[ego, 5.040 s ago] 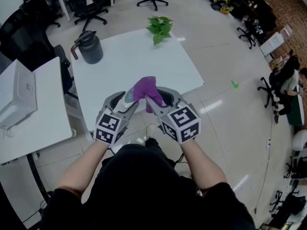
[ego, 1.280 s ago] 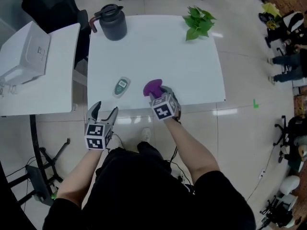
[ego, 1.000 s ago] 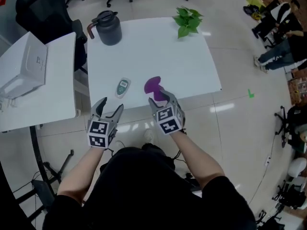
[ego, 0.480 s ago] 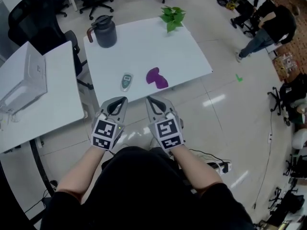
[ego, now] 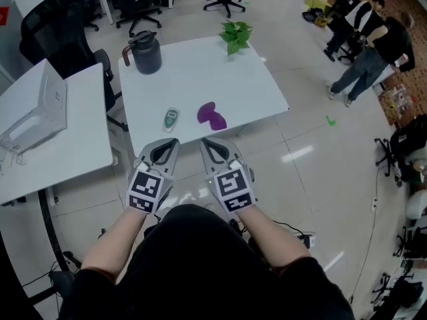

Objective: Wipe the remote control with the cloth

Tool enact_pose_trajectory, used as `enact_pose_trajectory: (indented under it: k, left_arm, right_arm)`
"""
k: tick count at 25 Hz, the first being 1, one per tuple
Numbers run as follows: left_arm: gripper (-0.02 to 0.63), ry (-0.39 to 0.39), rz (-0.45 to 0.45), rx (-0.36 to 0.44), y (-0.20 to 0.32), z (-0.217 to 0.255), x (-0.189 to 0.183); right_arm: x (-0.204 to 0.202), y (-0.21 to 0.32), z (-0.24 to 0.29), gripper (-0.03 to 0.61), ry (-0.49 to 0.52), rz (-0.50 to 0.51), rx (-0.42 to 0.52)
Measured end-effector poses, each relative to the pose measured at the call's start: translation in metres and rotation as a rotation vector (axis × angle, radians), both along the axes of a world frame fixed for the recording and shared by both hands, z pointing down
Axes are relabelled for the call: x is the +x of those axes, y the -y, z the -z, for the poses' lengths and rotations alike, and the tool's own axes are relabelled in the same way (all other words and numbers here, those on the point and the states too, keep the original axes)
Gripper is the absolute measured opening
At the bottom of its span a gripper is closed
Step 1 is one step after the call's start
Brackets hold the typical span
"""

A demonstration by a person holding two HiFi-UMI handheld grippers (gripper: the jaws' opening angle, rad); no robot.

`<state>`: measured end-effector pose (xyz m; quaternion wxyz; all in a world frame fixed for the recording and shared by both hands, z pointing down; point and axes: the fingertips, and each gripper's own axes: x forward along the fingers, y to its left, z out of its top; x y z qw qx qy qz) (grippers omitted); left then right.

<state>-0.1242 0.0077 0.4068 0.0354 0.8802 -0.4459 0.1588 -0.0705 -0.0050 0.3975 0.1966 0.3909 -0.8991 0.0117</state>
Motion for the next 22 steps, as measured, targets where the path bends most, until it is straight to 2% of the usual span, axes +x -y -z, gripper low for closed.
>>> enact_pose_trajectory:
  k: [10,22]
  left_arm:
    - [0.002,0.045,0.006,0.01,-0.006,0.003,0.02]
    - [0.002,0.049,-0.004,0.006,-0.003,0.003,0.012]
  right_arm:
    - [0.017,-0.004,0.001,0.014,0.019,0.013,-0.002]
    - [0.009,-0.002,0.002,0.014,0.019,-0.001,0.002]
